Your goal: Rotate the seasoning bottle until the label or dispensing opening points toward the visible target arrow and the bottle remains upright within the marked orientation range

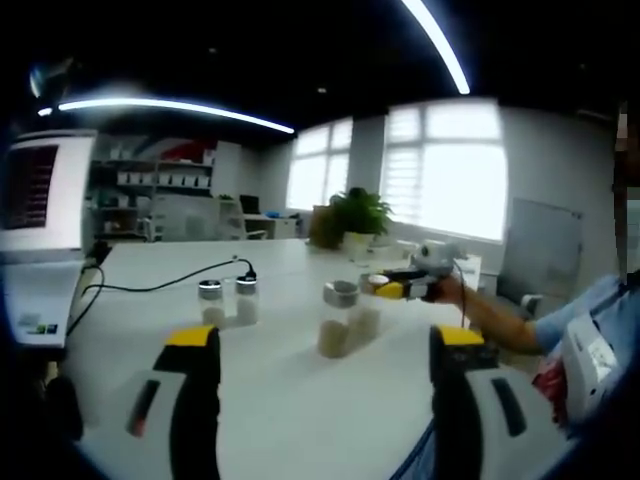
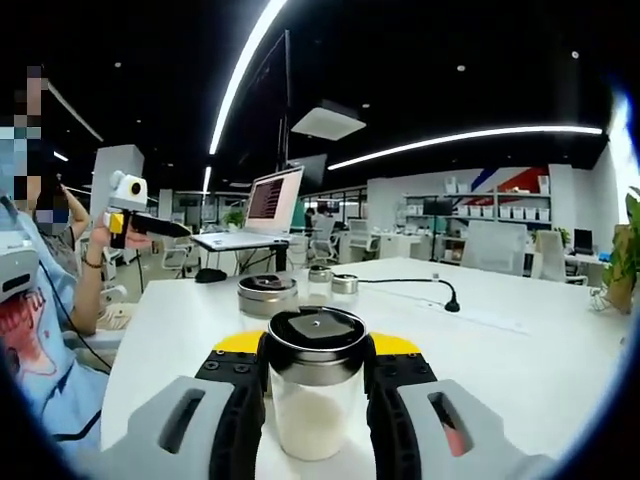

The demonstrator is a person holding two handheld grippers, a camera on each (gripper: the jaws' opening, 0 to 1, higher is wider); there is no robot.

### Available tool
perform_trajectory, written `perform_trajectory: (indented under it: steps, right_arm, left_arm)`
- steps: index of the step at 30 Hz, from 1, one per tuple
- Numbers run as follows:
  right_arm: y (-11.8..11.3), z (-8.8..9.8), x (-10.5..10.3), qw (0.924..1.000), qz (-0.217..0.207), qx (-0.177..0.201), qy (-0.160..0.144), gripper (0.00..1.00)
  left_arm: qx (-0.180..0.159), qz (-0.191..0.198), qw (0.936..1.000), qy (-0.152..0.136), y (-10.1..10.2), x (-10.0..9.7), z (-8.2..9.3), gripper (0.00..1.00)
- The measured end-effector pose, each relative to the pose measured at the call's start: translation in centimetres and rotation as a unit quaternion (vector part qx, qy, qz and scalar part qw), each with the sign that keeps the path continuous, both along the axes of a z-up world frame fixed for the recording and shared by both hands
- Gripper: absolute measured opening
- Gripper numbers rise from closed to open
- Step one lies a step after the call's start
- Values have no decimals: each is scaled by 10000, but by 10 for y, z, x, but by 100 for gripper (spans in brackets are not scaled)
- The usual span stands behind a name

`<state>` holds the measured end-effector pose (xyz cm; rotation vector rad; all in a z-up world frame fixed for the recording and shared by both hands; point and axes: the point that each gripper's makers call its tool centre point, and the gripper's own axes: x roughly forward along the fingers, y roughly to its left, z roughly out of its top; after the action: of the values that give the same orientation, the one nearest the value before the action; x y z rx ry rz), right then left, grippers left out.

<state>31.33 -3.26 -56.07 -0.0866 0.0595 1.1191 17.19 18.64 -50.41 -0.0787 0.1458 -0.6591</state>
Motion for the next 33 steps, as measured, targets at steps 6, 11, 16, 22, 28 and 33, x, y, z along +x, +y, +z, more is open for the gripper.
perform_trajectory:
  steps: [6,11,16,22,28,33]
  right_arm:
    - [1,-1,0,9995,294,-29,108,37]
    - [1,-2,-1,9991,403,-58,80,37]
    - [2,-2,-2,9990,446,-3,102,37]
    - [3,-2,-4,9991,399,-74,141,37]
    - [2,-4,-3,9989,437,-178,46,38]
    - [-5,-17,-1,9979,71,-516,395,69]
  left_arm:
    - [36,-83,9999,54,-4,-1,-3,91]
    - [99,-49,9999,-14,-3,-3,0,91]
    - [3,-80,10000,33,-4,-3,-1,91]
    - [-5,-51,10000,84,-4,-1,-4,91]
    - [1,-73,9999,110,-6,-1,-6,91]
    - [48,-22,10000,62,-3,1,-5,91]
